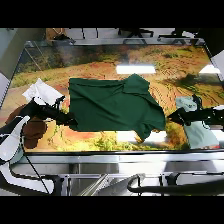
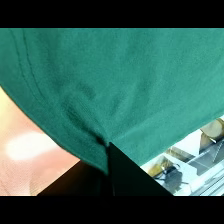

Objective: Fold the shirts.

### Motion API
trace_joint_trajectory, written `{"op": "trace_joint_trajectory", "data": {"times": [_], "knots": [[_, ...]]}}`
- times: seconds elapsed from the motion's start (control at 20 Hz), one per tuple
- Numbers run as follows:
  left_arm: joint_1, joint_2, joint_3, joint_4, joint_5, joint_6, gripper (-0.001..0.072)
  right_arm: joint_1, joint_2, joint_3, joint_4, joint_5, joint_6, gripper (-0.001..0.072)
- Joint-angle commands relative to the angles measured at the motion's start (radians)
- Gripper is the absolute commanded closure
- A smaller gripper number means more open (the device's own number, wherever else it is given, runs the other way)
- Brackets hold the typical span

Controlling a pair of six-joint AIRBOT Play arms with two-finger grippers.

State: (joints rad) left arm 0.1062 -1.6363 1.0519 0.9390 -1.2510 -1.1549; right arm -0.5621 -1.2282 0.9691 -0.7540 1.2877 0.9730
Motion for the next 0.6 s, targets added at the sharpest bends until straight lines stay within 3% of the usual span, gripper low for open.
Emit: {"op": "trace_joint_trajectory", "data": {"times": [0.0, 0.2, 0.3, 0.4, 0.45, 0.55], "knots": [[0.0, 0.001, 0.002, 0.003, -0.005, -0.002, 0.0692, 0.001, -0.053, 0.003, -0.01, -0.001, 0.007, 0.0329], [0.0, 0.001, 0.002, 0.002, -0.003, -0.005, 0.0692, 0.072, -0.116, 0.003, -0.006, -0.034, 0.006, 0.0331], [0.0, 0.001, 0.002, 0.001, -0.003, -0.005, 0.0691, 0.104, -0.12, 0.005, 0.034, -0.041, -0.03, 0.046], [0.001, 0.011, 0.002, -0.026, -0.004, -0.005, 0.0692, 0.116, -0.111, 0.021, 0.166, 0.028, -0.085, 0.0528], [0.0, 0.035, 0.003, -0.057, -0.003, -0.005, 0.0692, 0.115, -0.098, 0.037, 0.241, 0.096, -0.119, 0.0691], [0.0, 0.12, 0.033, -0.075, -0.018, -0.005, 0.0693, 0.114, -0.029, 0.105, 0.369, 0.188, -0.137, 0.0696]]}}
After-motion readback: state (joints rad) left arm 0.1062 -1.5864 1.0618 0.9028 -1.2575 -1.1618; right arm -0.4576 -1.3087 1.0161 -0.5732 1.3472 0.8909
